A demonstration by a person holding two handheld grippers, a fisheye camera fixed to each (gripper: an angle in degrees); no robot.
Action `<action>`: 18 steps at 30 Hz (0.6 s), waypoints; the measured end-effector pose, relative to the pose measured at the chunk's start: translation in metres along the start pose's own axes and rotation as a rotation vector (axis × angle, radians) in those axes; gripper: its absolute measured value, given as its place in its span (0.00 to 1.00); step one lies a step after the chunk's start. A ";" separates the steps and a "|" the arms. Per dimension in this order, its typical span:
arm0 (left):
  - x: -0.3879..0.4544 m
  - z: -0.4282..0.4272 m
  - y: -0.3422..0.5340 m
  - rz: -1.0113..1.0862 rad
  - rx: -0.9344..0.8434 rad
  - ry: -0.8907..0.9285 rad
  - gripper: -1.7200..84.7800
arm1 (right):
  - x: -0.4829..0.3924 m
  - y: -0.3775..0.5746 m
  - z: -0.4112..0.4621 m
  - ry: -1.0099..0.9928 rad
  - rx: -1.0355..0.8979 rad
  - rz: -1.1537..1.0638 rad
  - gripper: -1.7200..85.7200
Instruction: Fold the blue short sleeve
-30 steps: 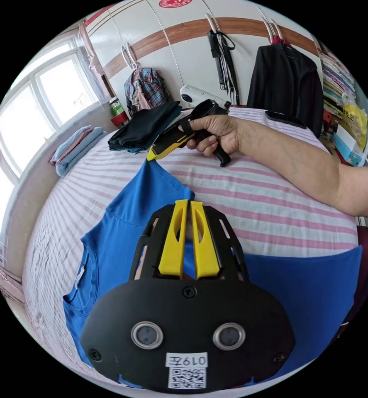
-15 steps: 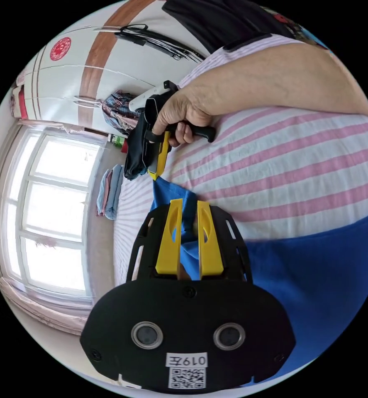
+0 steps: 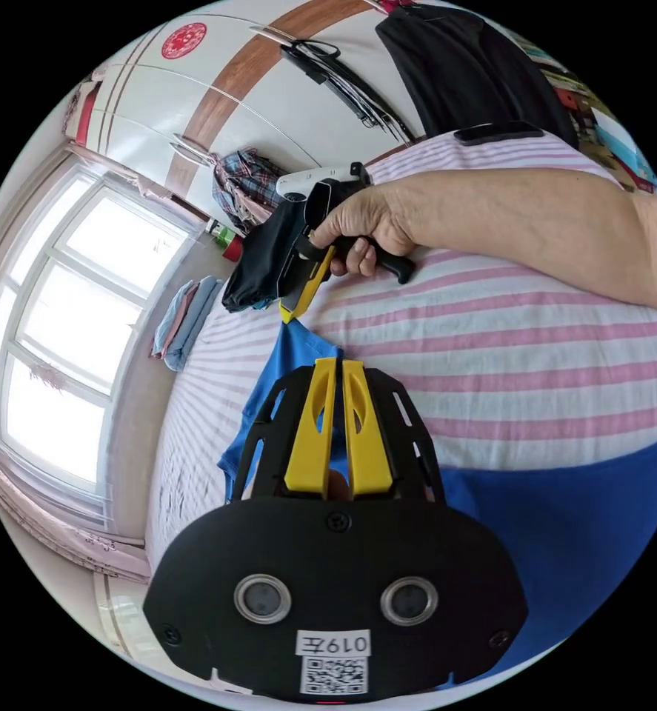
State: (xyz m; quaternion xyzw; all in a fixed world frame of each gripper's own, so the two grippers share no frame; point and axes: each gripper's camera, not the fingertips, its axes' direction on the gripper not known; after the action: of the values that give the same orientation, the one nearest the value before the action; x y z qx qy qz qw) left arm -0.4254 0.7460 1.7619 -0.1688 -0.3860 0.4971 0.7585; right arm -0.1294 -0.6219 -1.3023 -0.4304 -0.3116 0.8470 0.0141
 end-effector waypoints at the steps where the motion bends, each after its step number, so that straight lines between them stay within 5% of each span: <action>1: -0.005 0.004 0.007 -0.011 -0.005 0.035 0.03 | 0.002 0.000 0.002 0.004 -0.002 0.012 0.02; 18: -0.052 0.038 0.028 0.023 -0.089 0.147 0.03 | -0.034 -0.012 0.032 0.241 -0.074 -0.061 0.07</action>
State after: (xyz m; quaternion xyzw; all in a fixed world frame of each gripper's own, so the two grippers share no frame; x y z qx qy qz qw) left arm -0.4828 0.7077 1.7469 -0.2429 -0.3490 0.4746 0.7707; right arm -0.1347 -0.6392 -1.2572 -0.5198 -0.3516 0.7761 0.0616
